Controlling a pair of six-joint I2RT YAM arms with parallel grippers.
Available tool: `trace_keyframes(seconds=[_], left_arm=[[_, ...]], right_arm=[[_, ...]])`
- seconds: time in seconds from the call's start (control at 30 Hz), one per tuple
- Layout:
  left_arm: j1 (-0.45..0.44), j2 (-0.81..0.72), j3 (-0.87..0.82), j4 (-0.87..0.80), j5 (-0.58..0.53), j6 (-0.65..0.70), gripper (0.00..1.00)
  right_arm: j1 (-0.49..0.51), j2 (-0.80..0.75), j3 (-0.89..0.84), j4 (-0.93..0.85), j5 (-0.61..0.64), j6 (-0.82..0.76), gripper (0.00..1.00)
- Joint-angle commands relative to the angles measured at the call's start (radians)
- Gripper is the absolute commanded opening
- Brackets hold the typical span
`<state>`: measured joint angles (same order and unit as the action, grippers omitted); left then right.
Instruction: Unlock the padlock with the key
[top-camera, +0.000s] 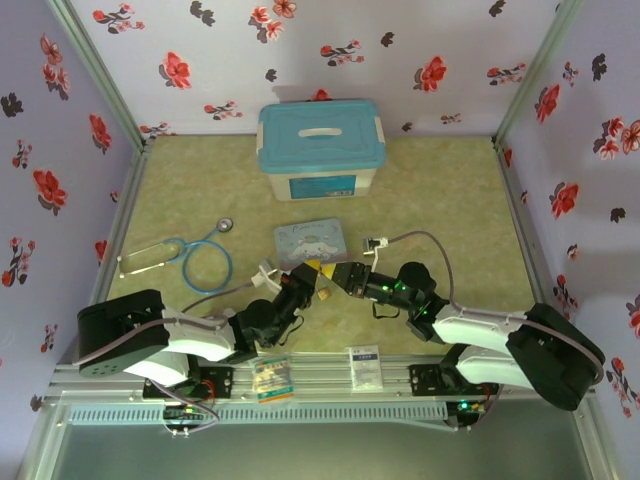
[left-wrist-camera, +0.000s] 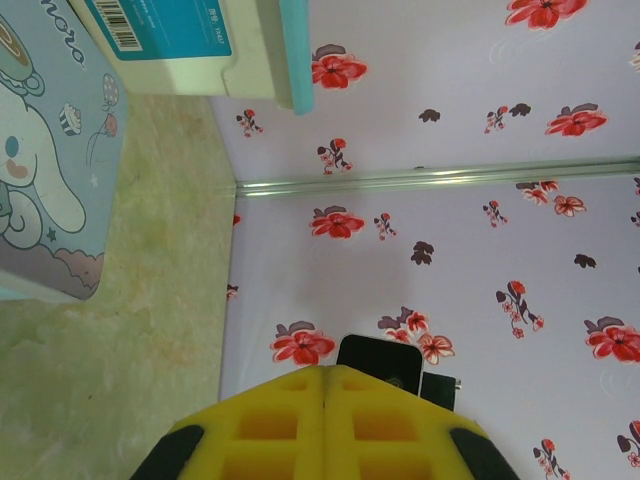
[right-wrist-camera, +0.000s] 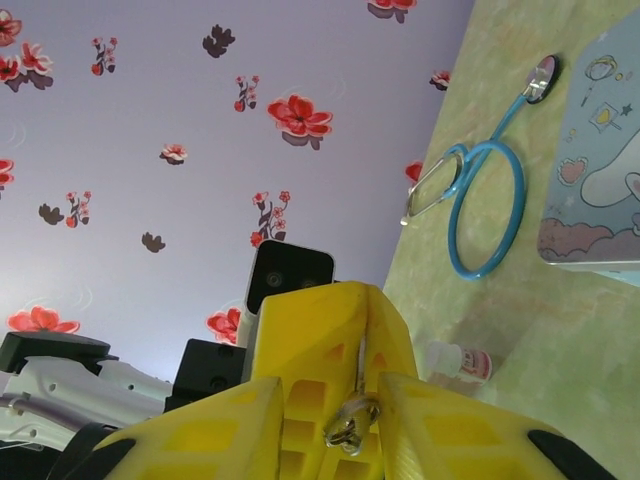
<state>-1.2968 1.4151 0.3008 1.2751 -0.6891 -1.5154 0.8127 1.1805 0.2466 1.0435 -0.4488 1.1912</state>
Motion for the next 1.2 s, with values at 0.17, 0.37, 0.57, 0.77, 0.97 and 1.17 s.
trace_keyframes(seconds=[0.17, 0.37, 0.57, 0.77, 0.97, 1.17], left_arm=[[-0.001, 0.024, 0.024, 0.022, -0.030, -0.021, 0.00], [-0.002, 0.025, 0.029, 0.022, -0.034, -0.017, 0.00], [-0.002, 0.040, 0.039, 0.022, -0.029, -0.026, 0.00], [-0.002, 0.038, 0.046, 0.021, -0.027, -0.013, 0.00], [-0.002, 0.036, 0.042, 0.021, -0.026, -0.017, 0.00], [0.001, 0.018, 0.005, 0.022, -0.035, -0.020, 0.24]], right_arm=[[0.007, 0.041, -0.024, 0.110, 0.028, 0.024, 0.23], [0.008, 0.043, -0.049, 0.144, 0.046, 0.035, 0.23], [0.007, 0.043, -0.031, 0.126, 0.038, 0.031, 0.23], [0.008, 0.056, -0.022, 0.127, 0.036, 0.030, 0.21], [0.007, 0.070, -0.018, 0.130, 0.044, 0.031, 0.08], [-0.005, 0.060, -0.036, 0.125, 0.054, 0.041, 0.00]])
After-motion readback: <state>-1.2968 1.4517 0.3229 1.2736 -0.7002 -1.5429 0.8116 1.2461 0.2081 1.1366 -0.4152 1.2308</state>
